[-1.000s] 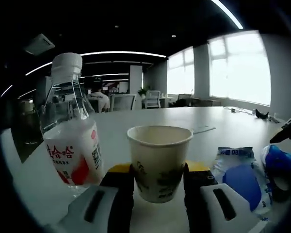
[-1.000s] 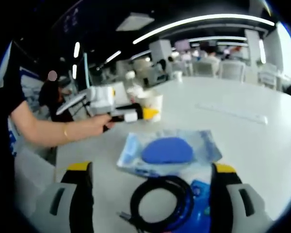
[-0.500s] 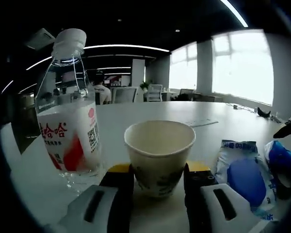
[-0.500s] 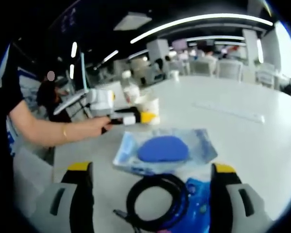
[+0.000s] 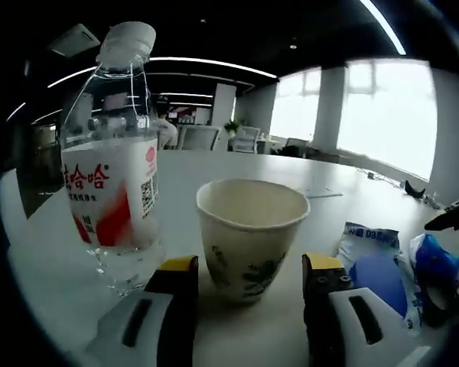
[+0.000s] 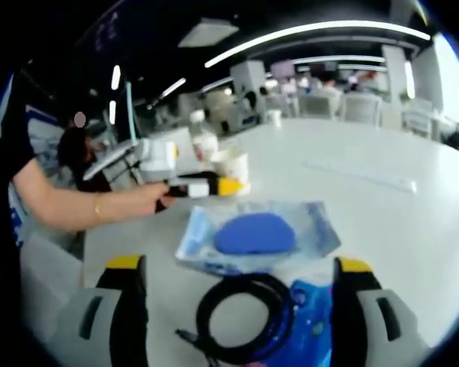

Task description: Arrange the tabletop items into an orderly group along one side of the table until the central work area is clear of visible clutter.

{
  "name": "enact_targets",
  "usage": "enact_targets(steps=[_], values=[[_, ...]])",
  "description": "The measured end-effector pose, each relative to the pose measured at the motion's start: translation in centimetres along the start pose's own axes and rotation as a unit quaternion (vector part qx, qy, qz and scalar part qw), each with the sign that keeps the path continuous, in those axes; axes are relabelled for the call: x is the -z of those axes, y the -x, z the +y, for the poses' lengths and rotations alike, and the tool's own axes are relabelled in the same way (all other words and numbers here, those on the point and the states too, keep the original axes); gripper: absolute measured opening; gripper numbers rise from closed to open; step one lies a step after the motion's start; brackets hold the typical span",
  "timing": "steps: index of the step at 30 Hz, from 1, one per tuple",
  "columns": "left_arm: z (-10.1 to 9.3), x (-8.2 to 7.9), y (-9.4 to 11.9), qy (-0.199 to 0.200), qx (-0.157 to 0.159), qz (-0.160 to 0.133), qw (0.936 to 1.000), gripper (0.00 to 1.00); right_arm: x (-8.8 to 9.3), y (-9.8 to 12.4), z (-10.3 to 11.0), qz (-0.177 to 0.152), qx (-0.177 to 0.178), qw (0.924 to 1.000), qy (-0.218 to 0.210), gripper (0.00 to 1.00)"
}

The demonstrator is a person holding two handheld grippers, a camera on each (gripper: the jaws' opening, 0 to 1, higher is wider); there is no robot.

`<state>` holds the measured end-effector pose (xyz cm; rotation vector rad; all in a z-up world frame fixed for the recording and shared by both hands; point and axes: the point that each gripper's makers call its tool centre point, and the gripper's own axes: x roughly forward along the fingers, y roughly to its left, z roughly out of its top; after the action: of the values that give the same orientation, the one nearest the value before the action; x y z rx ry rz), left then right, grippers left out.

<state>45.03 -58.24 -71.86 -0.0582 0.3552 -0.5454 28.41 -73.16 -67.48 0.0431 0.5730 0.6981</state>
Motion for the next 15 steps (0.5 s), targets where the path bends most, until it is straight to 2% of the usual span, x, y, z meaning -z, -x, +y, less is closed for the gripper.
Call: enact_targets(steps=[7, 12, 15], values=[[-0.5, -0.5, 0.9, 0.014, 0.006, 0.008, 0.9998, 0.66, -0.3, 0.2, -0.2, -0.003, 0.003, 1.0, -0.001, 0.98], [-1.1, -1.1, 2.3, 0.006, 0.004, 0.007, 1.0, 0.72, -0.7, 0.3, -0.7, -0.009, 0.01, 0.9999, -0.002, 0.98], [-1.4, -1.1, 3.1, 0.004, 0.014, 0.012, 0.9998, 0.74, -0.9, 0.3, -0.7, -0.009, 0.011, 0.9999, -0.001, 0.98]])
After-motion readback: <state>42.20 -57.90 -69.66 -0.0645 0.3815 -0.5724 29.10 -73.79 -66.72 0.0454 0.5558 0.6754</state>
